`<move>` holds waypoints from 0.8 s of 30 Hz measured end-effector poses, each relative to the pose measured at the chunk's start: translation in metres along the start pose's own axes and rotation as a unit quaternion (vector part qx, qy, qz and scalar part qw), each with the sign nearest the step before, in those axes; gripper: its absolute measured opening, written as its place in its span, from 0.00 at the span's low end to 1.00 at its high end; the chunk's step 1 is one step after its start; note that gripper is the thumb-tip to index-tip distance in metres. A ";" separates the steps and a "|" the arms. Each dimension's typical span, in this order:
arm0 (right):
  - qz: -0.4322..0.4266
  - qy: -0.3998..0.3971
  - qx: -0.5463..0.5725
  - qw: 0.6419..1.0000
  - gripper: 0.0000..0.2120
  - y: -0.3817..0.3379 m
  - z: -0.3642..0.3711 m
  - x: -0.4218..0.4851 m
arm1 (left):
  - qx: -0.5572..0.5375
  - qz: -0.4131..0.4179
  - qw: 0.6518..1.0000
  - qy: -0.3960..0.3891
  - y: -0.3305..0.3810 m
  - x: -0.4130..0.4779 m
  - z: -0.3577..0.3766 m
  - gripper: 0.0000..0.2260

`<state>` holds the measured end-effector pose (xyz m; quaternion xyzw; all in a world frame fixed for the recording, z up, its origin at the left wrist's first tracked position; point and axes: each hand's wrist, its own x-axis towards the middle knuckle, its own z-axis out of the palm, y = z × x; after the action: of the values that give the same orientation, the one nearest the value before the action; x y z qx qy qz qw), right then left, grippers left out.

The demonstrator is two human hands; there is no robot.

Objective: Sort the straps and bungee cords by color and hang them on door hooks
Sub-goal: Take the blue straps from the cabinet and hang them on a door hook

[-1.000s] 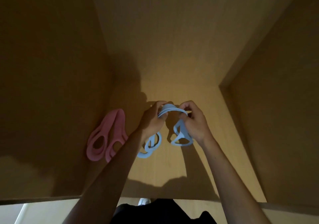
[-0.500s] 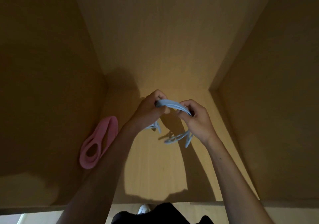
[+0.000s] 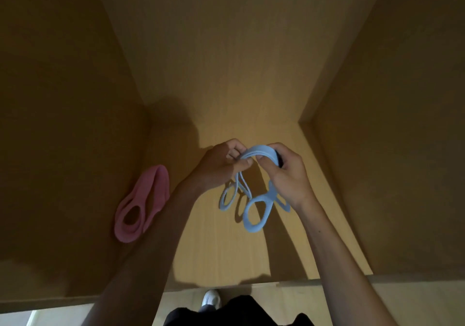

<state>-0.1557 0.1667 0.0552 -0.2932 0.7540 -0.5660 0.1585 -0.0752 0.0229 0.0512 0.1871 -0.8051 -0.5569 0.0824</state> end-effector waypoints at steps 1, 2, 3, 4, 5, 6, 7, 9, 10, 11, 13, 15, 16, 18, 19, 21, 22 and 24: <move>0.010 0.006 0.004 1.000 0.03 0.003 0.000 -0.003 | -0.026 0.004 1.000 0.002 0.002 -0.001 0.000 0.06; 0.026 0.006 0.002 1.000 0.04 0.006 0.000 -0.005 | -0.060 0.008 0.998 0.003 0.004 -0.002 0.001 0.06; 0.047 -0.005 0.002 0.999 0.05 0.008 0.000 -0.009 | -0.093 0.011 0.996 0.002 0.007 -0.003 0.001 0.06; 0.068 -0.027 0.015 0.997 0.06 0.010 0.000 -0.013 | -0.122 0.015 0.992 -0.002 0.009 -0.004 0.002 0.07; 0.087 -0.057 0.038 0.994 0.07 0.012 0.000 -0.019 | -0.145 0.019 0.989 -0.006 0.011 -0.005 0.003 0.07; 0.103 -0.087 0.059 0.989 0.10 0.012 0.002 -0.023 | -0.159 0.024 0.987 -0.009 0.012 -0.005 0.005 0.08; 0.114 -0.110 0.068 0.985 0.12 0.013 0.005 -0.028 | -0.169 0.027 0.985 -0.013 0.012 -0.006 0.008 0.08; 0.121 -0.097 0.042 0.987 0.13 0.014 0.015 -0.036 | -0.181 0.027 0.983 -0.020 0.013 -0.007 0.014 0.09; 0.124 -0.057 0.010 0.991 0.11 0.016 0.020 -0.038 | -0.183 0.026 0.982 -0.027 0.014 -0.007 0.017 0.10; 0.129 -0.011 -0.029 0.991 0.09 0.017 0.023 -0.039 | -0.184 0.024 0.982 -0.037 0.015 -0.008 0.020 0.10; 0.135 0.059 -0.108 0.983 0.07 0.019 0.024 -0.043 | -0.185 0.022 0.980 -0.066 0.016 -0.010 0.023 0.11; 0.117 0.084 -0.148 0.978 0.04 0.020 0.017 -0.051 | -0.210 -0.008 0.973 -0.093 0.013 -0.012 0.020 0.11; 0.114 0.093 -0.155 0.977 0.06 0.021 0.012 -0.056 | -0.224 -0.034 0.969 -0.095 0.008 -0.013 0.019 0.11; 0.124 0.111 -0.155 0.974 0.13 0.020 0.002 -0.067 | -0.205 -0.086 0.973 -0.063 -0.001 -0.014 0.019 0.09; 0.124 0.110 -0.164 0.972 0.15 0.021 -0.003 -0.073 | -0.168 -0.107 0.979 -0.040 -0.007 -0.015 0.021 0.06; 0.115 0.099 -0.185 0.971 0.13 0.023 -0.015 -0.085 | -0.097 -0.144 0.985 -0.015 -0.020 -0.018 0.030 0.06; 0.116 0.095 -0.183 0.972 0.12 0.023 -0.021 -0.092 | -0.076 -0.156 0.985 -0.011 -0.024 -0.021 0.036 0.04; 0.125 0.092 -0.144 0.977 0.10 0.022 -0.034 -0.108 | -0.046 -0.166 0.985 -0.007 -0.027 -0.029 0.049 0.03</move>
<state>-0.0972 0.2636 0.0350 -0.1632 0.8696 -0.4518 0.1144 -0.0594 0.0690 0.0106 0.3100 -0.7368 -0.6008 -0.0082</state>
